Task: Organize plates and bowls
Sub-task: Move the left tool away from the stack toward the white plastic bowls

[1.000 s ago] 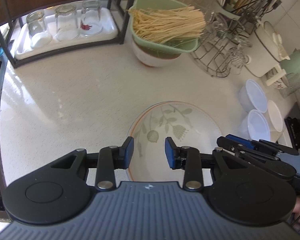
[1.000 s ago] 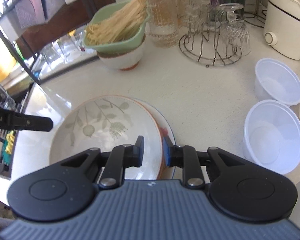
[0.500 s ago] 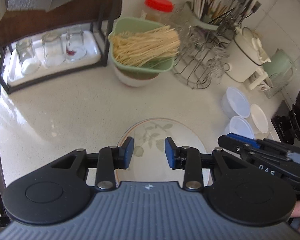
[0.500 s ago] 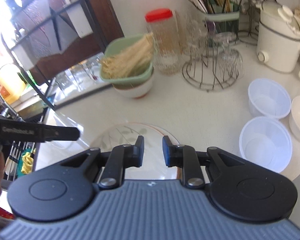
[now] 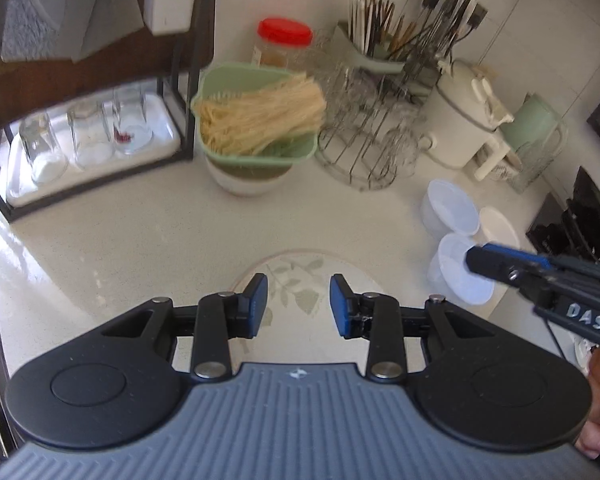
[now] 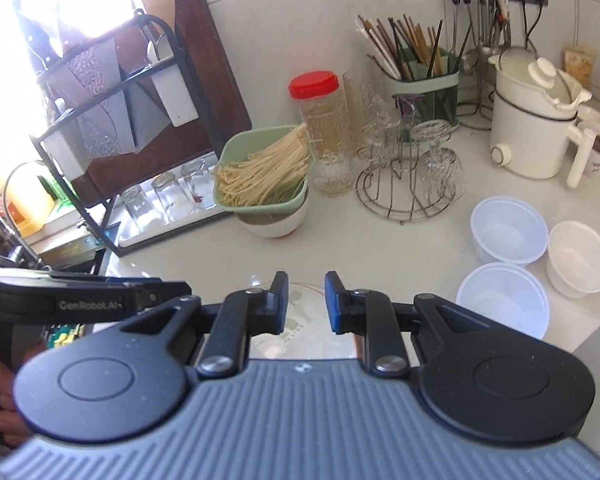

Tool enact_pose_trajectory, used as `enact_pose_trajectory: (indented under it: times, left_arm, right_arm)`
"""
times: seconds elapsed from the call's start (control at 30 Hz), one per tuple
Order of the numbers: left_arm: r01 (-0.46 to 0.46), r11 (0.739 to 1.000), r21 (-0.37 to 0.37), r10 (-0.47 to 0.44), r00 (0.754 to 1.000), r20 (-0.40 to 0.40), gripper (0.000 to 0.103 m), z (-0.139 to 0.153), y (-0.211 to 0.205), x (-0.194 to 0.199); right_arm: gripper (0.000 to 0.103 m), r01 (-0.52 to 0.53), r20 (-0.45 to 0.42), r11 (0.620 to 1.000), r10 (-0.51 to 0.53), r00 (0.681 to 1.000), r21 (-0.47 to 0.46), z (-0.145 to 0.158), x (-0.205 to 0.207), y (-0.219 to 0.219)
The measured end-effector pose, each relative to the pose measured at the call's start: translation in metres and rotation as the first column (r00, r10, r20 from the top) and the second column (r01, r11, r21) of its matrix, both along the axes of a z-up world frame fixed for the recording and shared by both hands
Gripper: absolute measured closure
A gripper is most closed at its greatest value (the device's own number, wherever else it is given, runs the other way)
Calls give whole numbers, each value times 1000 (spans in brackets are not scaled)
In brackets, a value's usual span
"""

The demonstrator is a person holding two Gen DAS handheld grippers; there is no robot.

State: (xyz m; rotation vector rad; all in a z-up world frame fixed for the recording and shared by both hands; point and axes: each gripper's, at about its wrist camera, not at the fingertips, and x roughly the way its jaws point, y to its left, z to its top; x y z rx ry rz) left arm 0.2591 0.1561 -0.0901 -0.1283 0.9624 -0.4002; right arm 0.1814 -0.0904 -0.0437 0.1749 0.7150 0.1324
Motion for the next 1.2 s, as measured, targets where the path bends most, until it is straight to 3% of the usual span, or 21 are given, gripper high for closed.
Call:
enact_pose_trajectory:
  times: [0.33, 0.8, 1.2]
  left_arm:
    - [-44, 999, 4, 44, 999, -14, 64, -10, -36, 4]
    - [-63, 998, 0, 62, 996, -59, 63, -27, -155, 14]
    - [-125, 992, -19, 121, 981, -151, 62, -63, -240, 29]
  right_arm:
    - [80, -20, 2, 999, 20, 1000, -33, -6, 6, -33]
    - [78, -51, -43, 998, 49, 998, -37, -25, 14, -135]
    - [78, -102, -76, 995, 101, 992, 3, -50, 23, -212]
